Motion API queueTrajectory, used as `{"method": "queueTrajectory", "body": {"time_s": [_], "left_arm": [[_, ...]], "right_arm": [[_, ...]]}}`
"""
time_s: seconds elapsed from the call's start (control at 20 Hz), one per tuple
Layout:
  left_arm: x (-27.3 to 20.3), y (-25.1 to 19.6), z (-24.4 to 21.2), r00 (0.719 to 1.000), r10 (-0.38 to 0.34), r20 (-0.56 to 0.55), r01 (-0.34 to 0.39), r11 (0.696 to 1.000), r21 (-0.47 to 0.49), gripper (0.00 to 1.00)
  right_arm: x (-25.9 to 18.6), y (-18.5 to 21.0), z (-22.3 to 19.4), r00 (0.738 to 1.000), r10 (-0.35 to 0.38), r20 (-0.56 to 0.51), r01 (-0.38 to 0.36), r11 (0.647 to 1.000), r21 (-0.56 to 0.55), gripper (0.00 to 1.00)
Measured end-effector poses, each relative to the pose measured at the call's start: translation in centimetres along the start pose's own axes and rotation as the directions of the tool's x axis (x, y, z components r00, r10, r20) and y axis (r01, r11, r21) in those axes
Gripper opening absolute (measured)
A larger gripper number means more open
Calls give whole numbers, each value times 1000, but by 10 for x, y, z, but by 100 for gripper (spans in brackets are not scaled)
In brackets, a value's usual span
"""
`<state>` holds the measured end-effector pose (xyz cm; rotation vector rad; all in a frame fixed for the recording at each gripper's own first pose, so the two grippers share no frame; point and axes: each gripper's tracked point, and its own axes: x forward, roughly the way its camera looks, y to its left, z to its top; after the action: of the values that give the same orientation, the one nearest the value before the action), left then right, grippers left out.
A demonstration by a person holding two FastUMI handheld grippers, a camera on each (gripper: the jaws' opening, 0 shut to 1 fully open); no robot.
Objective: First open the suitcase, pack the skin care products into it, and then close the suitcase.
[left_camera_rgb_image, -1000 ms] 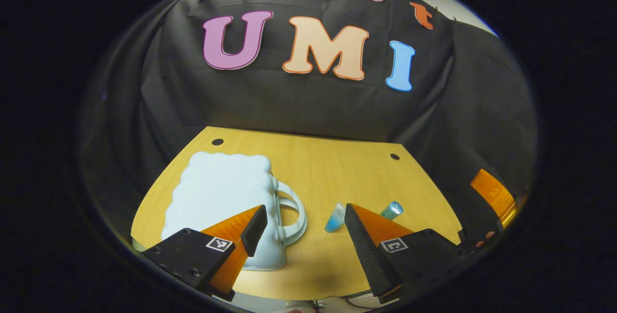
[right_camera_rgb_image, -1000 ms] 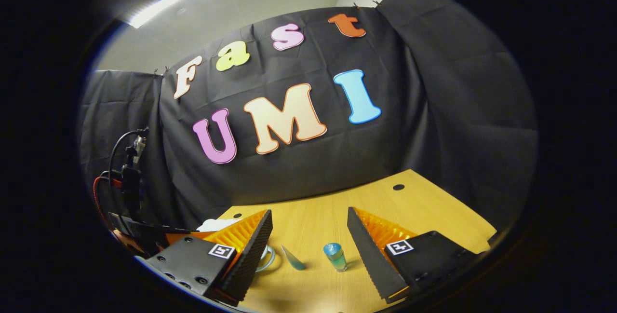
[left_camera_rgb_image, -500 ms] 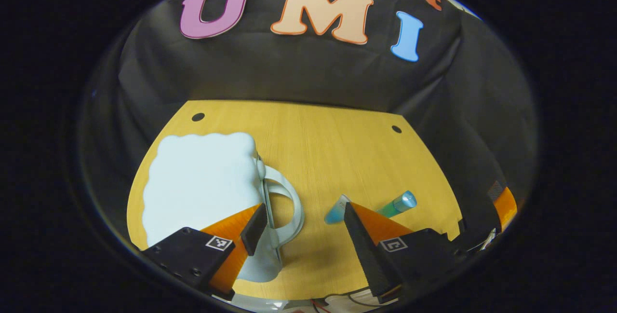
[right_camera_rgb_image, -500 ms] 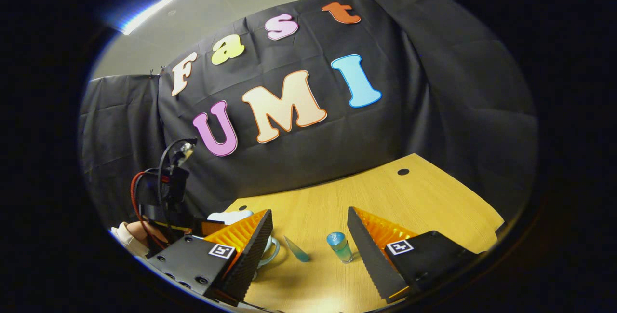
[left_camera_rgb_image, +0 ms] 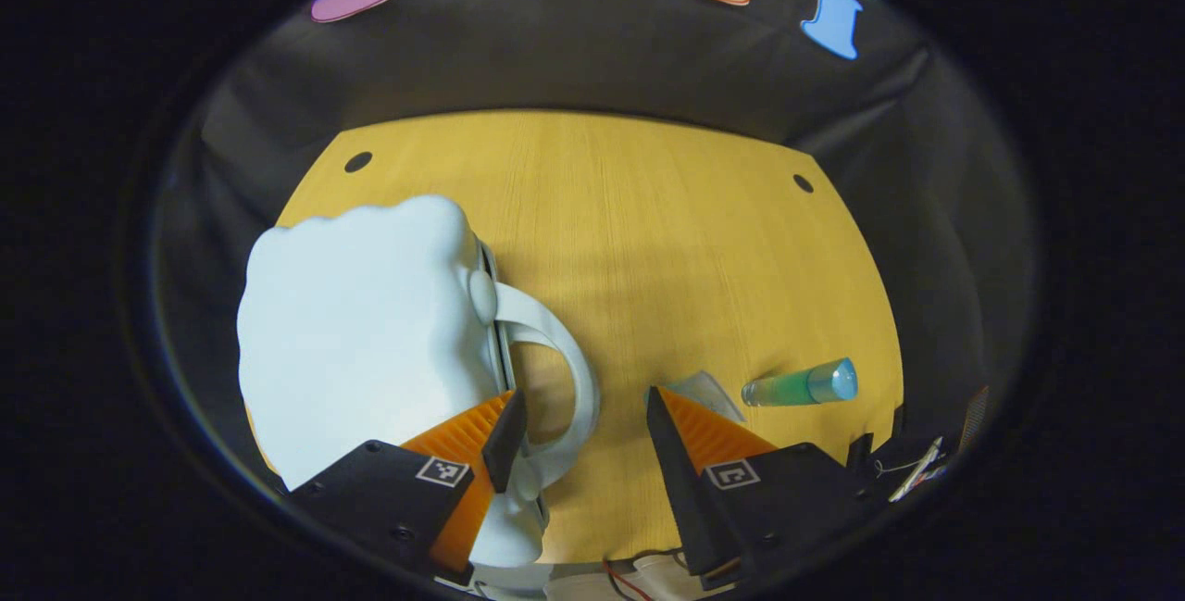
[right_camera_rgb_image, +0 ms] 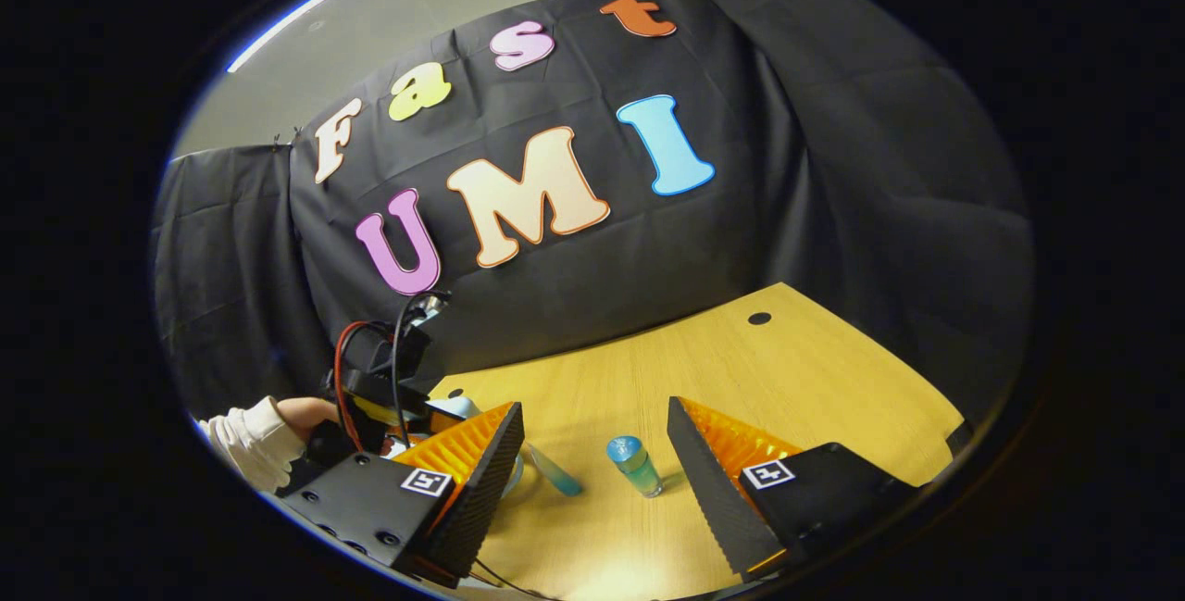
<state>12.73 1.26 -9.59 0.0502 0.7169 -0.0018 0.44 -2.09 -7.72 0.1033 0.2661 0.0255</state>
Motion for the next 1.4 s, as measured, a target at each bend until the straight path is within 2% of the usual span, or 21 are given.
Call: {"method": "queueTrajectory", "body": {"time_s": [0.25,0.3,0.45,0.5,0.55,0.7,0.75,0.85,0.9,0.95,1.15,1.3,1.35,1.4], "left_arm": [[22,1,-3,996,10,-89,-12,1000,-26,72],[27,-1,-5,994,4,-106,-8,999,-32,66],[39,0,-9,989,9,-149,-16,999,-48,60],[42,1,-9,987,14,-162,-23,998,-53,65],[46,3,-9,985,18,-171,-28,998,-54,57],[54,9,-9,980,35,-197,-43,998,-36,43],[57,10,-10,978,42,-204,-49,998,-27,38],[60,9,-12,973,46,-226,-51,999,-18,26],[63,9,-14,971,49,-233,-54,998,-15,23],[65,9,-14,970,46,-238,-51,999,-17,20],[70,10,-18,966,52,-252,-62,998,-32,7],[69,8,-15,973,21,-231,-36,998,-59,2],[67,6,-14,974,11,-226,-26,998,-65,1],[65,4,-12,976,5,-218,-20,997,-68,0]], "right_arm": [[1,-15,-1,999,-33,-14,33,999,8,98],[3,-20,-3,999,-44,-20,45,999,21,98],[3,-27,-5,997,-67,-36,69,997,46,98],[3,-29,-4,997,-74,-32,75,996,43,98],[4,-32,-3,996,-82,-30,83,996,34,98],[5,-34,-6,995,-93,-33,94,995,18,98],[6,-35,-7,995,-94,-37,95,995,19,94],[7,-37,-8,994,-100,-42,101,995,21,98],[7,-38,-8,994,-104,-43,105,994,23,94],[8,-39,-7,993,-106,-42,108,994,25,98],[10,-42,-7,993,-113,-44,114,993,20,98],[11,-42,-9,993,-111,-51,112,994,13,98],[11,-42,-10,993,-108,-56,109,994,11,94],[11,-41,-12,993,-105,-59,105,994,7,98]]}}
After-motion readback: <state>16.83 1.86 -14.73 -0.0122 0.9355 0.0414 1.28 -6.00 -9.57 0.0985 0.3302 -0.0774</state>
